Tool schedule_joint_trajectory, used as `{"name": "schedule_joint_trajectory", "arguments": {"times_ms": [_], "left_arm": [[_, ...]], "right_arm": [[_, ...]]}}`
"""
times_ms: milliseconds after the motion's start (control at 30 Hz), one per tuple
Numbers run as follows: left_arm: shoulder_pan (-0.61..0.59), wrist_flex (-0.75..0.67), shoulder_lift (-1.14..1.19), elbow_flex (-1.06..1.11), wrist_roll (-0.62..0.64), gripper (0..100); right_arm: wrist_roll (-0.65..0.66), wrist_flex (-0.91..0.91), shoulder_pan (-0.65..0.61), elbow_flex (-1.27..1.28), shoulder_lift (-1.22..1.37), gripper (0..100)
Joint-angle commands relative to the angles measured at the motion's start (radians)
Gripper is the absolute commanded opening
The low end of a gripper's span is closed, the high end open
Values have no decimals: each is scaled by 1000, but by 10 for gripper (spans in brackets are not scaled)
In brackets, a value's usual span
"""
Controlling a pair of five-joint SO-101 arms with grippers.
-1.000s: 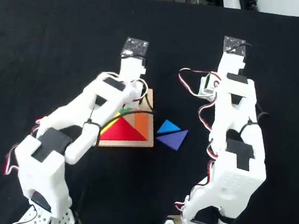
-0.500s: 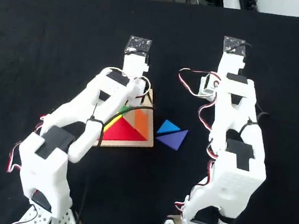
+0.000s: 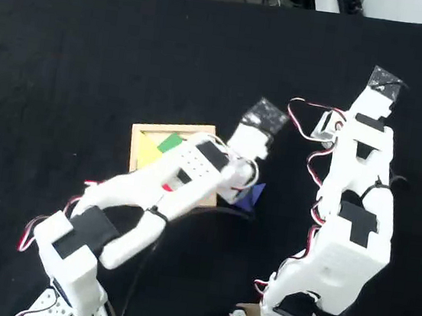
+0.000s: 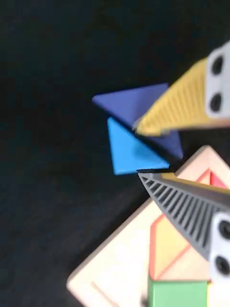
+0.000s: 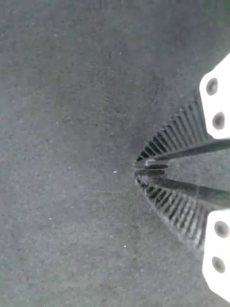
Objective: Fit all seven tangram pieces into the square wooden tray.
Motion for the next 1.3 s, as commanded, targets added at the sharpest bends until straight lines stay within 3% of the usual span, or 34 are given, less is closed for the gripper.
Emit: {"name": "schedule_joint_trajectory", "arguments": {"times_ms": [0,367,567,833,1033,1267], "left_arm": [[33,18,17,-42,-17,188],[-28,20,54,-102,-20,188],[-30,20,64,-145,-167,188],[-36,37,64,-145,-195,188],[-39,40,68,-134,-359,188],[-61,40,172,-205,-365,188]], "right_arm": [[-8,-18,0,-62,-10,11],[31,-18,-14,-62,-8,11],[34,-18,-29,-62,-8,11],[34,-18,-34,-62,-8,11],[34,-18,-34,-62,-8,11],[34,-18,-35,-59,-8,11]]}}
